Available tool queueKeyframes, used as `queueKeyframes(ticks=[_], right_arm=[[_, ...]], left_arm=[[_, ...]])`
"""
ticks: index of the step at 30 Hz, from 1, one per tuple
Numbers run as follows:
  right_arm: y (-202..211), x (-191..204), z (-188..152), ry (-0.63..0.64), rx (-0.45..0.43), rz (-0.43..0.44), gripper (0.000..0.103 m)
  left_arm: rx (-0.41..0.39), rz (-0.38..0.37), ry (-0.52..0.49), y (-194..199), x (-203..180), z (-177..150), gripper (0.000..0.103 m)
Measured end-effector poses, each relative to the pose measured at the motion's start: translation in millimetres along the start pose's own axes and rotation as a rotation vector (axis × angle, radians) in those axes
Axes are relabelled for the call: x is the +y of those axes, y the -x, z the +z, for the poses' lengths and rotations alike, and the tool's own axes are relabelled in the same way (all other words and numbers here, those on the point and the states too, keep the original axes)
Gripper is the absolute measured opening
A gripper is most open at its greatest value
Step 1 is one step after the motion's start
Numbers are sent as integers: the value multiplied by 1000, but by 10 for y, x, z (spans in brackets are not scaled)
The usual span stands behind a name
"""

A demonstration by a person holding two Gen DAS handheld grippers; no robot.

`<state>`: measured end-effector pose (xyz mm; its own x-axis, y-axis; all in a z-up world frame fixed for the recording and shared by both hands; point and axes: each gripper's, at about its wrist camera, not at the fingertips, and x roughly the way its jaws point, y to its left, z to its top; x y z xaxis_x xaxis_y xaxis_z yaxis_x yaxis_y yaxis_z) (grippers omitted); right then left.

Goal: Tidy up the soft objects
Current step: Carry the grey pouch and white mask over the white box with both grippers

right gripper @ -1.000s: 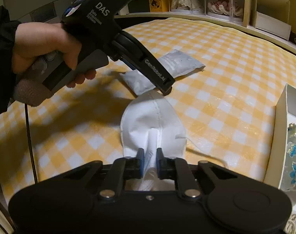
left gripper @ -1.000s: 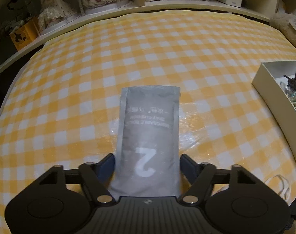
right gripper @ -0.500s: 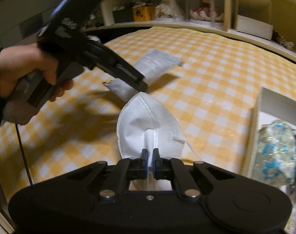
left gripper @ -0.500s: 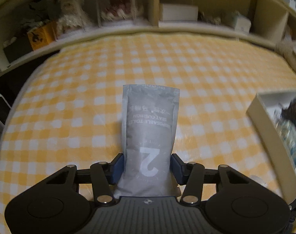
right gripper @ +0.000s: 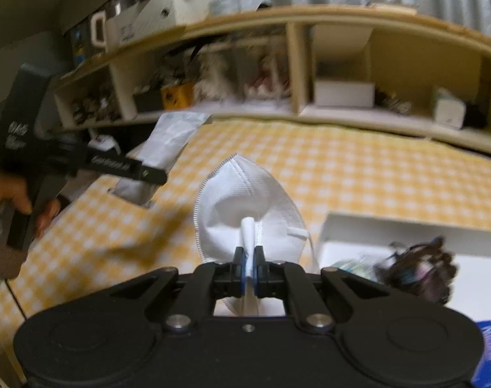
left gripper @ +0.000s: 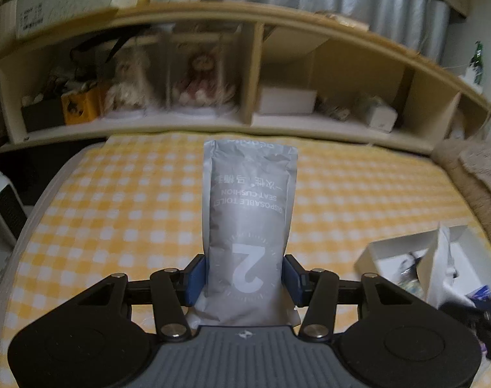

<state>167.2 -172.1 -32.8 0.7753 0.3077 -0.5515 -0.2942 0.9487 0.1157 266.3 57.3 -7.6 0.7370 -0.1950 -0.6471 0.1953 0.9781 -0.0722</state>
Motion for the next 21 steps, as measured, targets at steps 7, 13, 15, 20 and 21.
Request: queueKeyframes(ticks=[7,13,15,20,21], right_arm=[[269,-240,120,-5,-44,-54,5],[434,-509,159,-53,-72,-103,5],[474,-620,180,-65,-78,-117,5],[581,-865,184,-94,-95,-153,5],[602,-909,185,-95,-100,-166,5]], left_arm=[[-64,-50,-17,273,-277,41,52],[-84,-83,-8,418,-539,-49,52],[-87,-84,-9,447,-644,-90,52],[-82,-100,-3,425,-937,-158,52],[-79,-107,2,411,-980,-165,52]])
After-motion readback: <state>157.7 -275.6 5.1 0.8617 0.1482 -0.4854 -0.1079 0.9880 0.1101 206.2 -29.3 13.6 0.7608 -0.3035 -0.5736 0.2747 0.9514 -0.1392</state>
